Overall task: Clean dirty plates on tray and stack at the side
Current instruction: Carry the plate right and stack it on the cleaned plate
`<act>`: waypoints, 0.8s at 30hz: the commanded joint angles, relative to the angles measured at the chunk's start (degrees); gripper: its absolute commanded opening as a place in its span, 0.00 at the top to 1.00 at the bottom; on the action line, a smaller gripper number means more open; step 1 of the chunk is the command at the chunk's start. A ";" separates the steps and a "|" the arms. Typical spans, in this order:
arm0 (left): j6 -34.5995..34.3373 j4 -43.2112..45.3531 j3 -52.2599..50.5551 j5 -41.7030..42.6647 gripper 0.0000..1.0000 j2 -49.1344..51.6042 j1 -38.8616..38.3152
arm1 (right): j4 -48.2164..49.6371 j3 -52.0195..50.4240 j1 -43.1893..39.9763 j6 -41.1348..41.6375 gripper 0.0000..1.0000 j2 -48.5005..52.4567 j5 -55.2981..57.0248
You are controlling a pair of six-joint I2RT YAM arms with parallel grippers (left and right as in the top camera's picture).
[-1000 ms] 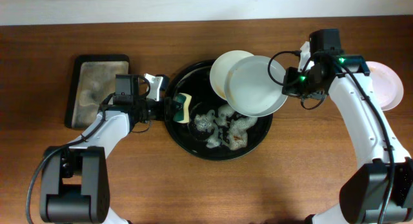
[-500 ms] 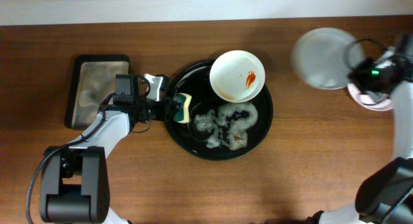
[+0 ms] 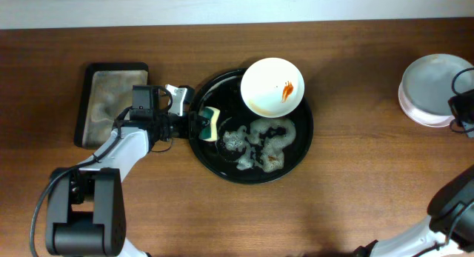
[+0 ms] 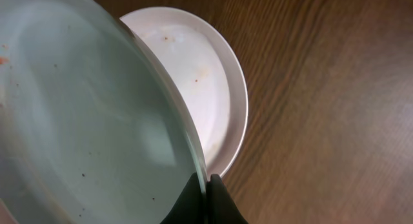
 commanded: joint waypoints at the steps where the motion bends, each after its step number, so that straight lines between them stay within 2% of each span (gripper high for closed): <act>1: 0.68 0.13 -0.59 1.07 1.00 0.20 -0.17 | 2.36 1.07 0.17 0.57 0.96 3.04 0.92; 11: 0.66 0.13 -0.59 1.49 1.00 0.20 -0.17 | 6.12 1.07 0.17 0.55 0.96 5.70 4.96; 13: 0.66 0.13 -0.59 1.49 1.00 0.20 -0.17 | 5.95 1.07 0.17 0.52 0.93 5.70 5.64; 14: 0.66 0.13 -0.59 1.49 1.00 0.20 -0.17 | 5.90 1.07 0.17 0.52 0.86 5.70 5.62; 15: 0.66 0.15 -0.59 1.46 1.00 0.20 -0.17 | 5.90 1.07 0.20 0.50 0.72 5.70 5.60; 16: 0.68 0.15 -0.59 1.49 1.00 0.20 -0.17 | 5.90 1.07 0.26 0.44 0.53 5.70 5.60; 18: 0.66 0.15 -0.59 1.46 1.00 0.20 -0.17 | 5.35 1.07 0.28 0.31 0.37 5.70 5.60; 21: 0.66 0.15 -0.59 1.49 1.00 0.20 -0.17 | 4.61 1.09 0.28 -1.09 0.36 5.57 4.31; 24: 0.63 0.15 -0.59 1.49 1.00 0.20 -0.17 | 3.98 1.09 0.26 -4.24 0.41 4.09 -2.36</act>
